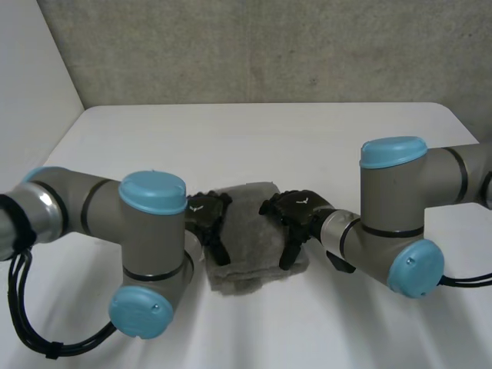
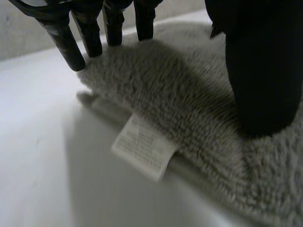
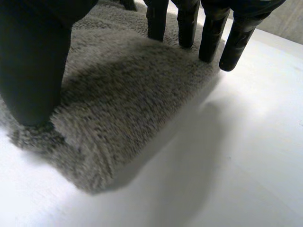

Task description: Fold the towel.

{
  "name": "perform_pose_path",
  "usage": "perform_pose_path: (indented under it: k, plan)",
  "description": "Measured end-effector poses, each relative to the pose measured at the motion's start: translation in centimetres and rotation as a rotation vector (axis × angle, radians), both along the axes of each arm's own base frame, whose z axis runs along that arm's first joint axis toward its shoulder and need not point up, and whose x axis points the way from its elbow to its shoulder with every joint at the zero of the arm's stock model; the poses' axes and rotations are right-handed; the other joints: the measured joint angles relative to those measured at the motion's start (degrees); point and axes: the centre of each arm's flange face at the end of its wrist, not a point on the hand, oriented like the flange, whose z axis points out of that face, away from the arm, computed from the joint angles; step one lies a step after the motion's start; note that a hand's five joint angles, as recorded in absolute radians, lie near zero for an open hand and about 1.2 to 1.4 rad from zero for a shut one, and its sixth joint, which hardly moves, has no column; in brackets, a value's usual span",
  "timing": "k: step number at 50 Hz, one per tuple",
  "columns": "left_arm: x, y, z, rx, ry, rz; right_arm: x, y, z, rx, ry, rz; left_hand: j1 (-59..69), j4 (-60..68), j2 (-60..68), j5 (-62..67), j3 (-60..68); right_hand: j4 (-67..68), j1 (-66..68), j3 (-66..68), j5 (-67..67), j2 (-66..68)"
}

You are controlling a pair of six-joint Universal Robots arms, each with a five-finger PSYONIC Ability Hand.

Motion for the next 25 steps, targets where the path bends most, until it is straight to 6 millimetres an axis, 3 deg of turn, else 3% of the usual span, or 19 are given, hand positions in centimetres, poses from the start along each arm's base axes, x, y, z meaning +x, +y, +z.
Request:
perform_pose_path:
  k: [4, 9, 11, 12, 13, 16, 17, 19, 21, 25]
  plan:
    - [0.4, 0.1, -0.7, 0.013, -0.028, 0.02, 0.1, -0.1, -0.1, -0.041, 0.028, 0.015, -0.05, 0.0, 0.0, -0.1, 0.0, 0.0, -0.49, 0.0, -0.27, 0.0]
    - [0.9, 0.4, 0.9, -0.006, -0.016, 0.029, 0.0, -0.2, 1.7, -0.102, 0.019, 0.01, -0.46, 0.0, 0.0, -0.11, 0.0, 0.0, -0.5, 0.0, -0.41, 0.0]
    - [1.2, 0.4, 4.1, -0.067, 0.036, 0.031, -0.2, -0.3, 4.3, -0.171, -0.021, -0.009, -0.46, 0.0, -0.01, -0.11, 0.0, 0.0, -0.5, 0.0, -0.41, 0.0]
    - [1.2, 0.4, 4.1, -0.067, 0.036, 0.031, -0.2, -0.3, 4.3, -0.171, -0.021, -0.009, -0.46, 0.0, -0.01, -0.11, 0.0, 0.0, -0.5, 0.0, -0.41, 0.0]
    - [1.5, 0.3, 6.7, -0.117, 0.076, 0.035, -0.6, -0.5, 6.8, -0.233, -0.061, -0.038, -0.46, 0.0, -0.01, -0.11, 0.0, 0.0, -0.5, 0.0, -0.42, 0.0]
    - [2.1, 0.1, 10.3, -0.194, 0.131, 0.049, -1.6, -1.0, 10.0, -0.316, -0.111, -0.103, -0.46, 0.0, -0.01, -0.11, 0.0, 0.0, -0.5, 0.0, -0.44, 0.0]
    - [2.7, -0.1, 12.7, -0.241, 0.163, 0.062, -2.5, -1.3, 12.2, -0.374, -0.14, -0.16, -0.46, 0.0, -0.01, -0.11, 0.0, 0.0, -0.5, 0.0, -0.43, 0.0]
    - [3.3, -0.2, 14.9, -0.28, 0.189, 0.076, -3.1, -1.5, 13.7, -0.412, -0.157, -0.202, -0.46, 0.0, -0.01, -0.11, 0.0, 0.0, -0.5, 0.0, -0.43, 0.0]
    - [4.7, -0.1, 18.8, -0.333, 0.221, 0.1, -5.0, -1.7, 17.3, -0.504, -0.19, -0.316, -0.46, 0.0, -0.01, -0.11, 0.0, 0.0, -0.5, 0.0, -0.43, 0.0]
    - [6.6, 0.1, 22.4, -0.342, 0.229, 0.119, -6.8, -1.3, 20.1, -0.56, -0.199, -0.396, -0.46, 0.0, -0.01, -0.11, 0.0, 0.0, -0.5, 0.0, -0.43, 0.0]
